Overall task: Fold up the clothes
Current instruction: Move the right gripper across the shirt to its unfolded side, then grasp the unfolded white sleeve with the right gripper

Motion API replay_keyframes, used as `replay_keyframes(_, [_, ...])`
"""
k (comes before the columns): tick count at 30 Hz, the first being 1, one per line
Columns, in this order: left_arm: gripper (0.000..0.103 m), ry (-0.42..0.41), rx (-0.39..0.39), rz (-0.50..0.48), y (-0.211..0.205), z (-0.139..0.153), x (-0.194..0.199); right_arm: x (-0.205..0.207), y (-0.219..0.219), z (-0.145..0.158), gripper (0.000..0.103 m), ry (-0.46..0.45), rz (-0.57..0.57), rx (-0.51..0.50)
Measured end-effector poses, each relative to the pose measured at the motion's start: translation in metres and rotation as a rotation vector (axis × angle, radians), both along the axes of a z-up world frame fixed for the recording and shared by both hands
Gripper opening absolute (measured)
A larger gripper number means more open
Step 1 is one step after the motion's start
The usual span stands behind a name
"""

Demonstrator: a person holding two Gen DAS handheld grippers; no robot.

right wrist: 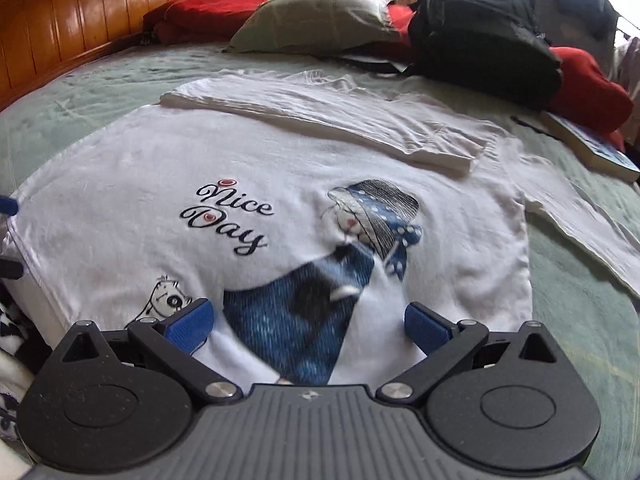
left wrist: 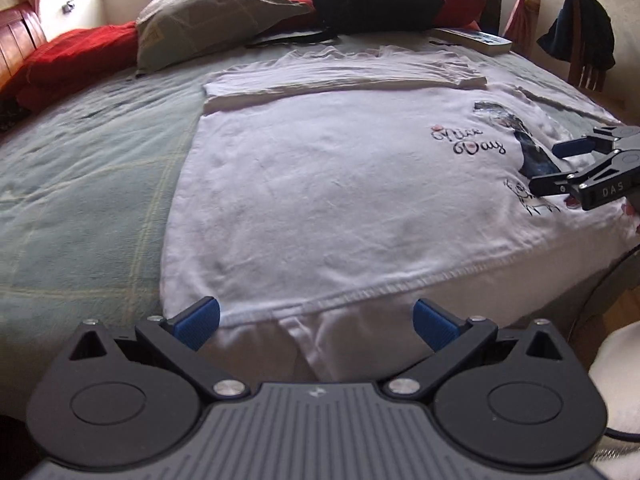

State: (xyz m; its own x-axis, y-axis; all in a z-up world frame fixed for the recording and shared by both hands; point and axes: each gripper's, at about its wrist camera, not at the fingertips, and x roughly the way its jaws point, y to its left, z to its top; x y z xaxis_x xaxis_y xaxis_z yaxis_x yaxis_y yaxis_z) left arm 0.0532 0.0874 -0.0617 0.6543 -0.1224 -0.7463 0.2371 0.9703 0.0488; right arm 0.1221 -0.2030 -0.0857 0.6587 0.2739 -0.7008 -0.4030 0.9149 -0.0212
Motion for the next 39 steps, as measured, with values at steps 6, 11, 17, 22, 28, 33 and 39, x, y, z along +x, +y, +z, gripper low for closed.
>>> replay_keyframes(6, [0.102, -0.1, -0.013, -0.058, -0.038, 0.027, 0.011, -0.016, -0.01, 0.005, 0.103, -0.012, -0.026, 0.043])
replay_keyframes(11, [0.102, -0.13, -0.044, -0.076, -0.071, 0.025, 0.038, -0.028, -0.015, 0.003, 0.103, -0.013, -0.037, 0.076])
replay_keyframes(17, [0.102, -0.081, -0.057, -0.005, -0.084, -0.023, 0.038, -0.055, -0.035, -0.003, 0.103, -0.027, 0.0, 0.094])
replay_keyframes(22, [0.102, -0.117, -0.061, 0.025, -0.093, -0.014, 0.02, -0.064, -0.064, 0.007, 0.103, -0.005, 0.013, 0.226])
replay_keyframes(28, [0.102, -0.156, -0.094, -0.064, -0.12, 0.002, 0.005, -0.049, -0.13, 0.034, 0.103, -0.096, -0.097, 0.366])
replay_keyframes(33, [0.102, -0.19, -0.085, -0.145, -0.143, 0.012, -0.006, -0.036, -0.202, 0.036, 0.103, -0.199, -0.22, 0.439])
replay_keyframes(39, [0.102, -0.213, -0.088, -0.187, -0.156, 0.02, -0.012, -0.011, -0.283, 0.034, 0.103, -0.204, -0.493, 0.466])
